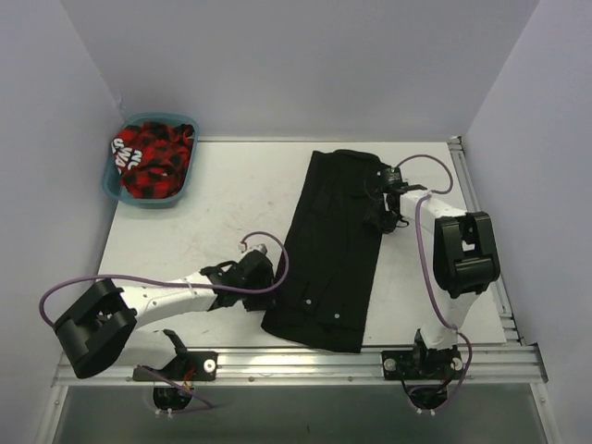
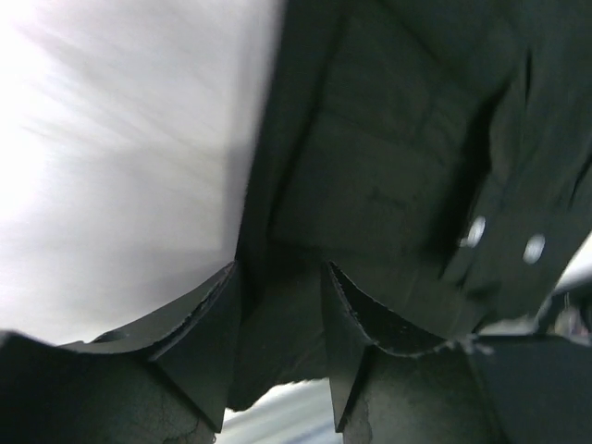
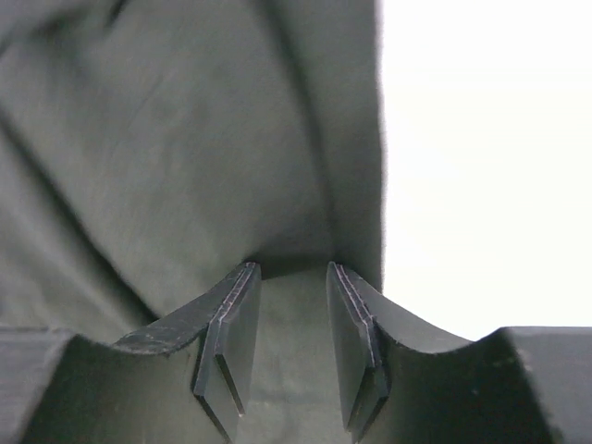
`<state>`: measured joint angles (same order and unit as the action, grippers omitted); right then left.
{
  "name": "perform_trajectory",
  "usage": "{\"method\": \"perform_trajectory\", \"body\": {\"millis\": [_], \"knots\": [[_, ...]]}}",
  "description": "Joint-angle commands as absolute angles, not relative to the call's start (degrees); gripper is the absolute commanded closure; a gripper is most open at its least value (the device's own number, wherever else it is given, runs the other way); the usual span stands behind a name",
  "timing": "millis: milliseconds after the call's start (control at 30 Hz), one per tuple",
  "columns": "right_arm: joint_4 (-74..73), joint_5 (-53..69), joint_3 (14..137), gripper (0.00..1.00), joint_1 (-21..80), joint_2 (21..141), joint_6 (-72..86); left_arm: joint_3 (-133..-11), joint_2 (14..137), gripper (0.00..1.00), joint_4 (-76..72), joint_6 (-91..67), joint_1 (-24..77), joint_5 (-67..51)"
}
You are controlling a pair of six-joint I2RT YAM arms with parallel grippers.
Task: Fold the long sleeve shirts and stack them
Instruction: Fold the shirt
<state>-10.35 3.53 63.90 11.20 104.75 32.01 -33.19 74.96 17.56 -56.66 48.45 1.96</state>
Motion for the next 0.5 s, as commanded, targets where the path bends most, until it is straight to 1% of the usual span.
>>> {"method": "perform_trajectory", "body": {"millis": [0,33,100,167,233,267,300,400,467], "knots": [[-17.7,-1.4,70.0,0.64,10.5,104.4,27.9,-34.0,77.6,0.51,16.4,-61.8,56.1,-3.1],[-18.2,-1.4,70.7,0.64,10.4,103.7,27.9,-34.6,77.8,0.49,16.7,-61.7,57.1,-3.2],[-19.2,-0.9,71.5,0.62,10.4,101.0,27.8,-35.4,77.3,0.47,18.8,-62.2,58.6,-1.5],[-19.4,1.1,70.9,0.59,10.8,97.6,27.3,-35.1,75.4,0.43,19.8,-62.6,58.5,1.1],[-19.5,2.0,69.5,0.58,11.6,95.3,26.2,-35.7,72.0,0.37,21.4,-62.6,58.4,3.4],[-19.4,3.0,69.3,0.58,12.6,93.6,25.9,-36.1,70.9,0.30,22.2,-62.3,58.4,5.7],[-19.4,3.5,69.0,0.58,13.0,92.9,25.6,-36.9,69.2,0.29,23.5,-61.4,57.8,6.9],[-19.2,6.2,68.7,0.59,14.4,91.4,26.2,-40.1,67.9,0.28,24.8,-57.7,55.9,11.0],[-18.9,7.5,69.1,0.60,14.8,91.6,27.2,-42.7,68.5,0.28,24.5,-55.7,51.1,10.7]]}}
